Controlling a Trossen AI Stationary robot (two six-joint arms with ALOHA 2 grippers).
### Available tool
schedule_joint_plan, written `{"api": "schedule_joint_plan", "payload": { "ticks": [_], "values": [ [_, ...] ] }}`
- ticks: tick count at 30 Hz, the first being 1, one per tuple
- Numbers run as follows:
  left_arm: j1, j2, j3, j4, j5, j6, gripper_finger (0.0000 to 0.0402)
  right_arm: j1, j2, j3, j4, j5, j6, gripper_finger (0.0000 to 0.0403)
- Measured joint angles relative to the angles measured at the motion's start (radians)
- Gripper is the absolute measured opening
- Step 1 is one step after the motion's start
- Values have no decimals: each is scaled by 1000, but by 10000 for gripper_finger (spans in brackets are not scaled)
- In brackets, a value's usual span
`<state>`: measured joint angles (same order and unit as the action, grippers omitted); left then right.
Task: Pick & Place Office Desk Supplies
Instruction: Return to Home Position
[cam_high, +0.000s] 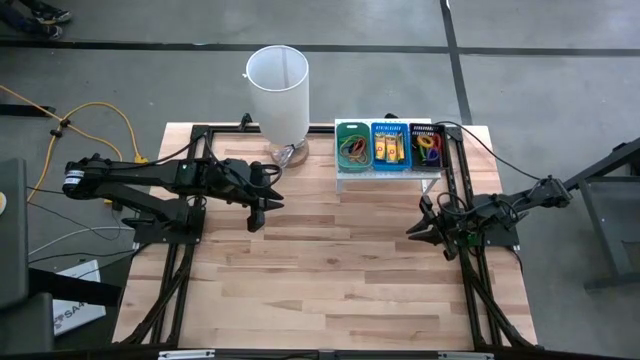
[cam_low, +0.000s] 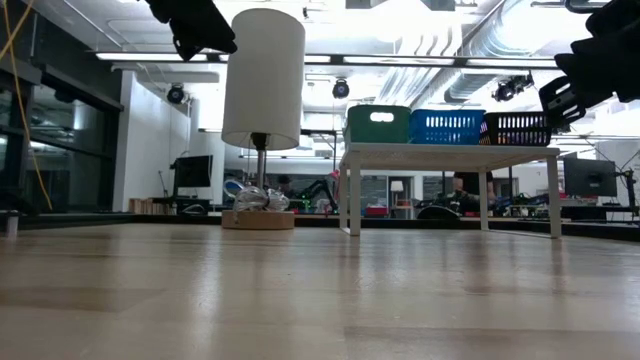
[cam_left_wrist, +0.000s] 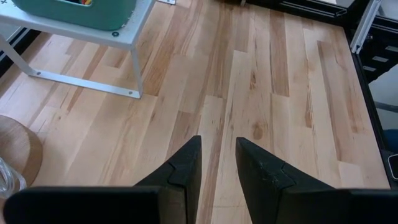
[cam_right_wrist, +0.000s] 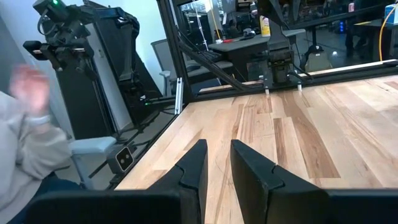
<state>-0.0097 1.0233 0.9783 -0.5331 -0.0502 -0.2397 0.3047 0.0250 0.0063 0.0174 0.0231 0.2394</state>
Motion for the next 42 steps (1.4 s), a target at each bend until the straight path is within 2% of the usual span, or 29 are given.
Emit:
{"api": "schedule_joint_plan", "payload": {
  "ticks": [16,20,25,33,42],
  "values": [
    [0,0,0,0,0,5,95,0,0,-1,1,0,0,58],
    [20,0,0,-12,14,65,95,0,0,-1,1,0,0,58],
    [54,-33,-6,-70,31,67,95,0,0,-1,1,0,0,58],
    [58,-259,-216,7,-95,63,95,0,0,-1,2,0,0,58],
    [57,-490,-455,184,-102,136,95,0,0,-1,2,0,0,58]
  ]
}}
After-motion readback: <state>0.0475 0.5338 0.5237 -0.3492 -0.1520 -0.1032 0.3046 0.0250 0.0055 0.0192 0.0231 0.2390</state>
